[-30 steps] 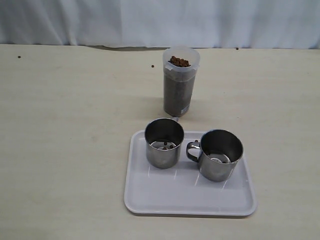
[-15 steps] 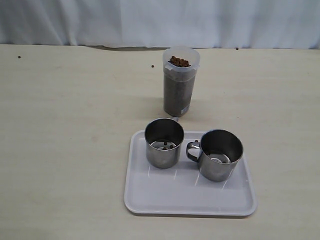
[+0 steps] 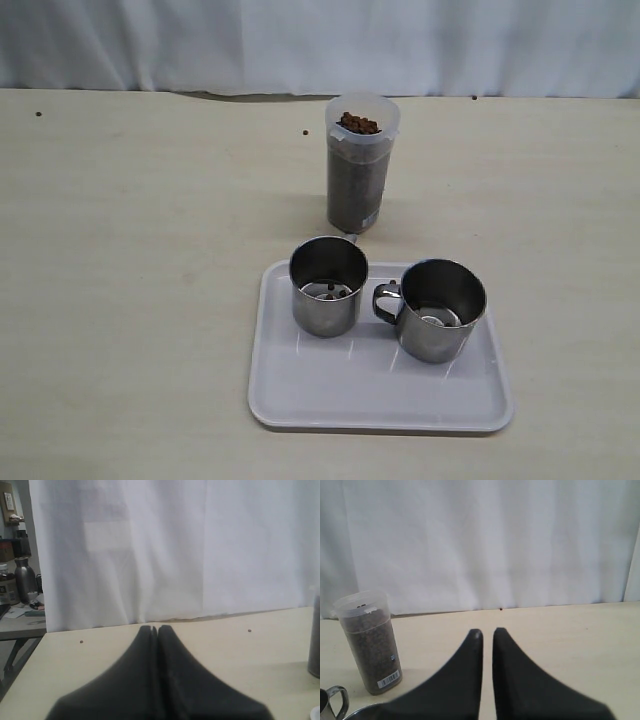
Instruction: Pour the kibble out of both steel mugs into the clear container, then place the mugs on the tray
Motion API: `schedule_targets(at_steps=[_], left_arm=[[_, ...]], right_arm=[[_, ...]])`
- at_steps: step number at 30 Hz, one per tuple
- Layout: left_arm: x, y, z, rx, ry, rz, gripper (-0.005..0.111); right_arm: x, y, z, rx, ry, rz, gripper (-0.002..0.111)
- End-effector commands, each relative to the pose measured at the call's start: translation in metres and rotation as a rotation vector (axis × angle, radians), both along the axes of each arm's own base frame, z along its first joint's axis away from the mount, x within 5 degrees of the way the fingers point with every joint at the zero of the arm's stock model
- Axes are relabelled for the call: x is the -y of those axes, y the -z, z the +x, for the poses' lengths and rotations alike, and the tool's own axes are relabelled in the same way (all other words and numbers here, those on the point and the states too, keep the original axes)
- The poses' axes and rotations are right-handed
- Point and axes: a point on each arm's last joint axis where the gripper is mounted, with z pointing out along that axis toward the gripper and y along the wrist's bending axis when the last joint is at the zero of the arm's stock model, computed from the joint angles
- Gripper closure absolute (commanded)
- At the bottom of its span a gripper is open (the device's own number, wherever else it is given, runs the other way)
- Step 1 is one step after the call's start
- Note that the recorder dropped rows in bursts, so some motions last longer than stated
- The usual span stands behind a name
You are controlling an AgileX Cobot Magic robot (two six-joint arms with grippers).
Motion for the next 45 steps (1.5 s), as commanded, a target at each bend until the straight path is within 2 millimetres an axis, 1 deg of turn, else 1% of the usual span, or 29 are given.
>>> schedule_targets(at_steps=[1, 29, 34, 45], left_arm=[[0.0000, -0.0002, -0.0001, 0.012, 0.000, -0.006, 0.107], [0.0000, 0.0000, -0.0001, 0.011, 0.000, -0.004, 0.107], [-0.0047, 0.0010, 0.0003, 0.000, -0.084, 0.004, 0.107], [-0.0047, 0.0010, 0.0003, 0.000, -0.084, 0.004, 0.107]], right_arm=[[0.0004, 0.0008, -0.0001, 0.004, 0.007, 0.001, 0.103], [0.0004, 0.0008, -0.0001, 0.004, 0.007, 0.001, 0.103], [0.0004, 0.0008, -0.0001, 0.004, 0.007, 0.001, 0.103], [0.0004, 0.0008, -0.0001, 0.004, 0.007, 0.001, 0.103]])
